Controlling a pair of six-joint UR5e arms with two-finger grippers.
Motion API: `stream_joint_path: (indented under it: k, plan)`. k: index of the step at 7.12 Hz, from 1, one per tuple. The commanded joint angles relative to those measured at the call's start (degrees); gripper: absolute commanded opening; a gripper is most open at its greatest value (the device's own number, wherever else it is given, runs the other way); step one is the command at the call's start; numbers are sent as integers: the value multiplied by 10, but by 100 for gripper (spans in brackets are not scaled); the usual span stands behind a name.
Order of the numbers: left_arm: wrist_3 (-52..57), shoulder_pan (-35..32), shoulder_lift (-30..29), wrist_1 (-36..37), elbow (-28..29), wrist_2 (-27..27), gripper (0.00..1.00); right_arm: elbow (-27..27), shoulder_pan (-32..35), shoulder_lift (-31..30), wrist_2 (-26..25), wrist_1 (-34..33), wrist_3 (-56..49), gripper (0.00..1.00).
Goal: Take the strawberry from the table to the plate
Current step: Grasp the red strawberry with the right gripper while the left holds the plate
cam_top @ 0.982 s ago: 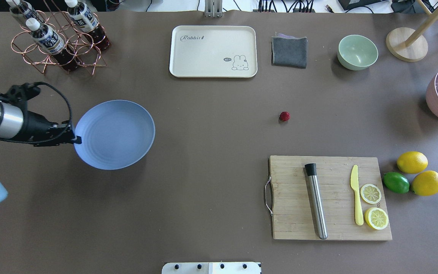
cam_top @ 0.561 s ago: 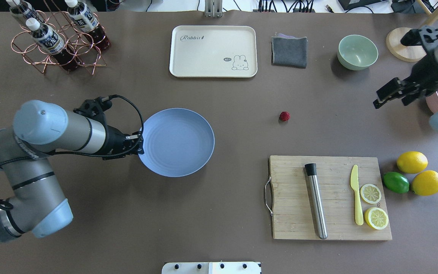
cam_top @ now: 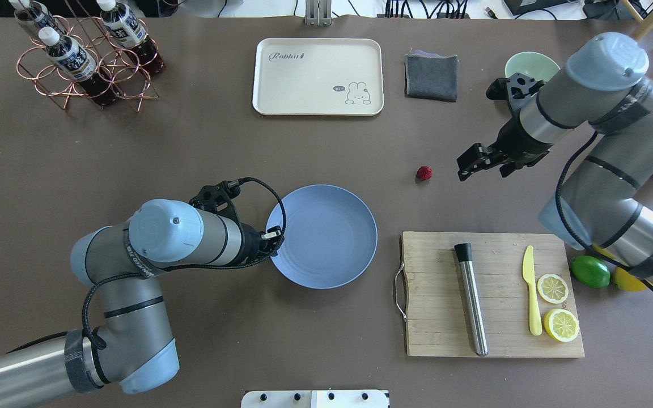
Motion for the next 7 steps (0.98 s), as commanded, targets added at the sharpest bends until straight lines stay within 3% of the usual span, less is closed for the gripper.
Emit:
stream_joint_path:
  k: [1, 4, 6, 7]
  plan:
    - [-8, 11, -5, 0, 6, 9, 0, -83, -37, 62, -37, 45, 65, 98]
    - [-16, 11, -5, 0, 4, 9, 0, -110, -54, 85, -86, 45, 79, 86]
    - [-15, 12, -5, 0, 5, 9, 0, -119, -57, 89, -91, 46, 81, 80]
    - [-15, 12, -4, 1, 6, 10, 31, -121, -58, 89, -101, 46, 81, 79]
